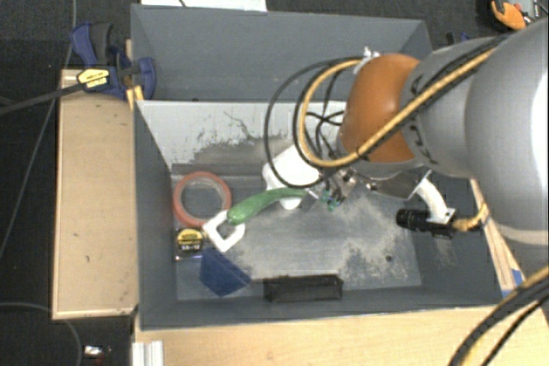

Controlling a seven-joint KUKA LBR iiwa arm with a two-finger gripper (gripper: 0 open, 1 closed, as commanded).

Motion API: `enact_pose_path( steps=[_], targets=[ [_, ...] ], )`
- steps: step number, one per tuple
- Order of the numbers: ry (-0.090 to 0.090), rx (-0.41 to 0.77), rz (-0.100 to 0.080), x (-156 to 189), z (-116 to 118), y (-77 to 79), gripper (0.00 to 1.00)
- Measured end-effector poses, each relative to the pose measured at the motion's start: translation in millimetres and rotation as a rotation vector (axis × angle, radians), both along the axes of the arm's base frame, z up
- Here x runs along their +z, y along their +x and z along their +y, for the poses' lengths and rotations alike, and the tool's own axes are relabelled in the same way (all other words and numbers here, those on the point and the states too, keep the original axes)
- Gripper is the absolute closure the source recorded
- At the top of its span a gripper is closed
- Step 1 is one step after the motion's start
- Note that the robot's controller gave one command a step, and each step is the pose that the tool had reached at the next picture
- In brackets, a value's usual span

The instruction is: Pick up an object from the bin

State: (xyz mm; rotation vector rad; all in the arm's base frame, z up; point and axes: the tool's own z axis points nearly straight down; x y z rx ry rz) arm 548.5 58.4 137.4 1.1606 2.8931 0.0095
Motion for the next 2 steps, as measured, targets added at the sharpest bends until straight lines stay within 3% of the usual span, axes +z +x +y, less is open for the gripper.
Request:
enact_pose_path(
  steps=[1, 2],
  targets=[
    [0.0, -0.221, 0.006, -43, -27, 2.3, 1.0],
    [0.002, 0.02, -0.011, 36, -5, 13.4, 1.0]
  ],
)
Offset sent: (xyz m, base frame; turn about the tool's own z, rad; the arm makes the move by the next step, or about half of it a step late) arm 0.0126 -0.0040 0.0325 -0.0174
